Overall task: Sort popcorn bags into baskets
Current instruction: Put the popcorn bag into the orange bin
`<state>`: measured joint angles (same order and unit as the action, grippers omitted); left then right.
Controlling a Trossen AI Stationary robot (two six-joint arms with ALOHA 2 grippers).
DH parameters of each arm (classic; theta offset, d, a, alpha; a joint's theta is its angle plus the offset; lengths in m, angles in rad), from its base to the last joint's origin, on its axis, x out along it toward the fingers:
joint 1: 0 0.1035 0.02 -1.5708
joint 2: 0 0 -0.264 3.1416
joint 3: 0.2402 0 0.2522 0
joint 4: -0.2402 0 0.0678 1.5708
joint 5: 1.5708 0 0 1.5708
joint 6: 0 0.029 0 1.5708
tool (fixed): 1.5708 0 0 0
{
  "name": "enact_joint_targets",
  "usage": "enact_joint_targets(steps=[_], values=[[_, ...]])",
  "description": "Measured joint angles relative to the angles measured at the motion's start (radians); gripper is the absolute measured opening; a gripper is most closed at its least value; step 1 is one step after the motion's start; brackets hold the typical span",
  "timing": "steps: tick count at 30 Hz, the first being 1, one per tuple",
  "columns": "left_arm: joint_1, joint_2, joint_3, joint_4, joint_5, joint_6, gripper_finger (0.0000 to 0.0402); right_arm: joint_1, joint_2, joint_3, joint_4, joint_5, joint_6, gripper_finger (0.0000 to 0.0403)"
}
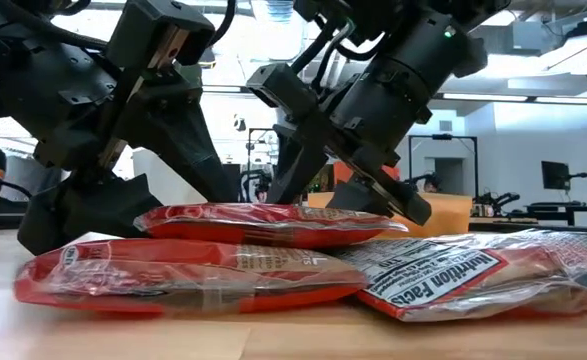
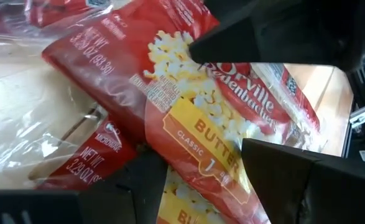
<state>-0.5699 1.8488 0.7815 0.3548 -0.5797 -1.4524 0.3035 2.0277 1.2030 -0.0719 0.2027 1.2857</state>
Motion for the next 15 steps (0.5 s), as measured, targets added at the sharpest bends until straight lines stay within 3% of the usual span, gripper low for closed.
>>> enact_joint_targets(steps=[10, 15], values=[[0.008, 0.001, 0.0, 0.003, 0.013, 0.019, 0.0203, -0.007, 0.0, 0.001, 0.008, -0.027, -0.038, 0.0022], [0.011, -0.022, -0.001, 0.003, 0.068, 0.034, 0.0203, -0.011, -0.027, 0.0, -0.011, -0.056, -0.043, 0.0025]])
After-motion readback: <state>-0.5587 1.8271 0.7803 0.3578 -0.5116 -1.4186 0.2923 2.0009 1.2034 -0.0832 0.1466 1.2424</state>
